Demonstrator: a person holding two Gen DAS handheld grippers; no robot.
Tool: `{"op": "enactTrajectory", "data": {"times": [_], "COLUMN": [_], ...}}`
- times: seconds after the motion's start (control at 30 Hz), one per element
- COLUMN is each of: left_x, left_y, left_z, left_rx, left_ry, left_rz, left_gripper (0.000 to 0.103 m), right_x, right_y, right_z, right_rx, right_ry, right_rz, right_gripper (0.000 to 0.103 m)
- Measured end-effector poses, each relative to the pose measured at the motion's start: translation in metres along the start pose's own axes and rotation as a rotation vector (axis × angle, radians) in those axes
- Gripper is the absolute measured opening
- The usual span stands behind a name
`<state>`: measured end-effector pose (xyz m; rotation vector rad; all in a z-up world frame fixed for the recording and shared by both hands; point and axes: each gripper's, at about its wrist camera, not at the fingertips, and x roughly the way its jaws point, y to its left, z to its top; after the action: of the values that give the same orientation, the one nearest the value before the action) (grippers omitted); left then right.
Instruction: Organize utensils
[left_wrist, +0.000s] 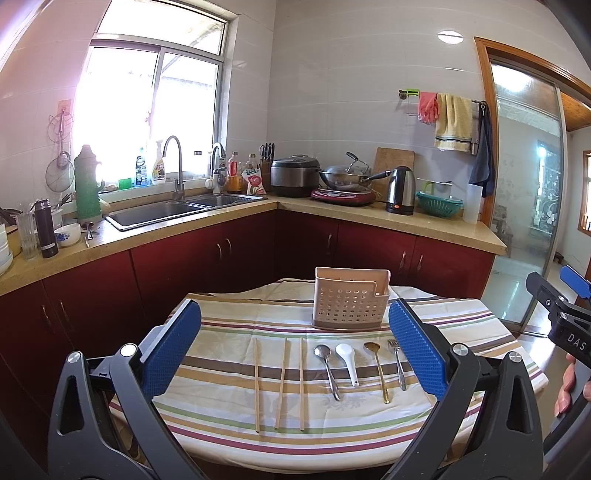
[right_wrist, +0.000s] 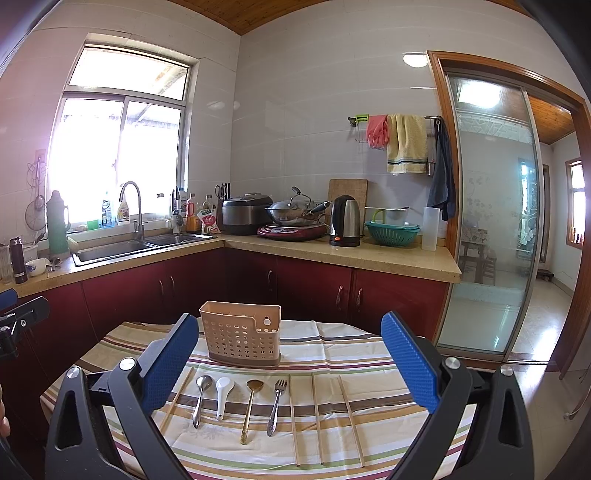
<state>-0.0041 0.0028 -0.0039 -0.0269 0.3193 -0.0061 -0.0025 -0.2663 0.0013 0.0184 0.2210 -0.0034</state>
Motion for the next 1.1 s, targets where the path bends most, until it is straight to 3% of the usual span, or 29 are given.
{"op": "enactTrajectory", "data": {"times": [1.1], "left_x": [0.0016], "left_y": [0.0039], "left_z": [-0.0025], "left_rx": [-0.001], "left_ry": [0.001], "left_rz": [0.002], "left_gripper": [0.099], "right_x": [0.0027], "right_y": [0.0012], "right_z": [-0.0039], "right_rx": [-0.001], "right_ry": [0.008], "right_rz": [0.012], "right_gripper": [0.097]}}
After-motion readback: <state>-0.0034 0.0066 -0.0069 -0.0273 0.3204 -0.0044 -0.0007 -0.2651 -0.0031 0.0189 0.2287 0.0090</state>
